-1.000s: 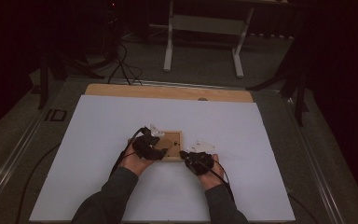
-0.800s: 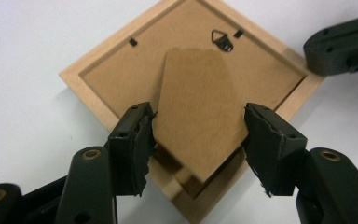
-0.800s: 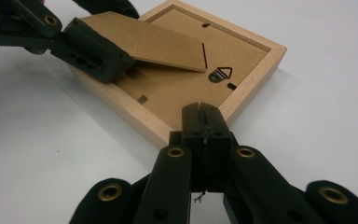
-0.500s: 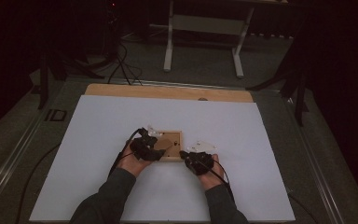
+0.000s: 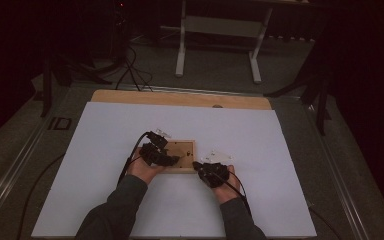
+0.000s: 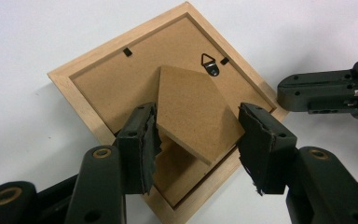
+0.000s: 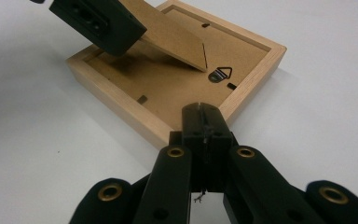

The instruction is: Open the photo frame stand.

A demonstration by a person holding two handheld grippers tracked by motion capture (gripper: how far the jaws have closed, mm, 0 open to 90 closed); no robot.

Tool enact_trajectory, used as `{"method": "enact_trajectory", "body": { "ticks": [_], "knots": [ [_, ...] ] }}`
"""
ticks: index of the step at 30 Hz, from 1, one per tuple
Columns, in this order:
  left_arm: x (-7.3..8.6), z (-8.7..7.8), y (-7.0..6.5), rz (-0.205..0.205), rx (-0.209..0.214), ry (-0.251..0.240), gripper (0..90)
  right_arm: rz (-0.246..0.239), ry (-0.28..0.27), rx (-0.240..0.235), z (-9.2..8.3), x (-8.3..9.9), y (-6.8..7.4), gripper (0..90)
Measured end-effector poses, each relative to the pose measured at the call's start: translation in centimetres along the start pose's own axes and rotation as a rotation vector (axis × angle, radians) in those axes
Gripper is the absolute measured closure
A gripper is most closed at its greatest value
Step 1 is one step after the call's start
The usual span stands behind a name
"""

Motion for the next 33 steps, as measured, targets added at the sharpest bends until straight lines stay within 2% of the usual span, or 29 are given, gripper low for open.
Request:
{"method": "enact_trajectory", "body": {
  "ticks": [4, 13, 21, 26, 33],
  "knots": [
    [-0.15, 0.14, 0.12, -0.032, 0.027, 0.006, 48.6, 0.002, -0.001, -0.001, 0.01, 0.00, -0.01, 89.8],
    [-0.33, 0.28, 0.43, -0.076, 0.072, 0.020, 48.3, 0.002, -0.002, 0.004, 0.00, 0.00, 0.01, 89.7],
    [-0.52, 0.22, 0.79, -0.139, 0.121, 0.019, 48.9, 0.004, -0.002, 0.003, 0.00, 0.01, 0.01, 89.7],
    [-0.36, 0.29, 1.02, -0.143, 0.121, 0.041, 49.9, 0.004, -0.002, 0.002, 0.00, 0.01, 0.01, 89.7],
    [-0.44, 0.56, 0.71, -0.150, 0.132, 0.048, 49.3, 0.004, -0.002, 0.003, 0.01, 0.00, 0.02, 89.7]
  ]
}}
Point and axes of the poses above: each handheld gripper's, and its own axes: z roughly forward along the jaws, x roughly out of its underside, y roughly to its left, the point moved 6 cm from there along z, roughly forward along the jaws, and after that the axes turned 4 degrees about y, right-handed, at the moved point
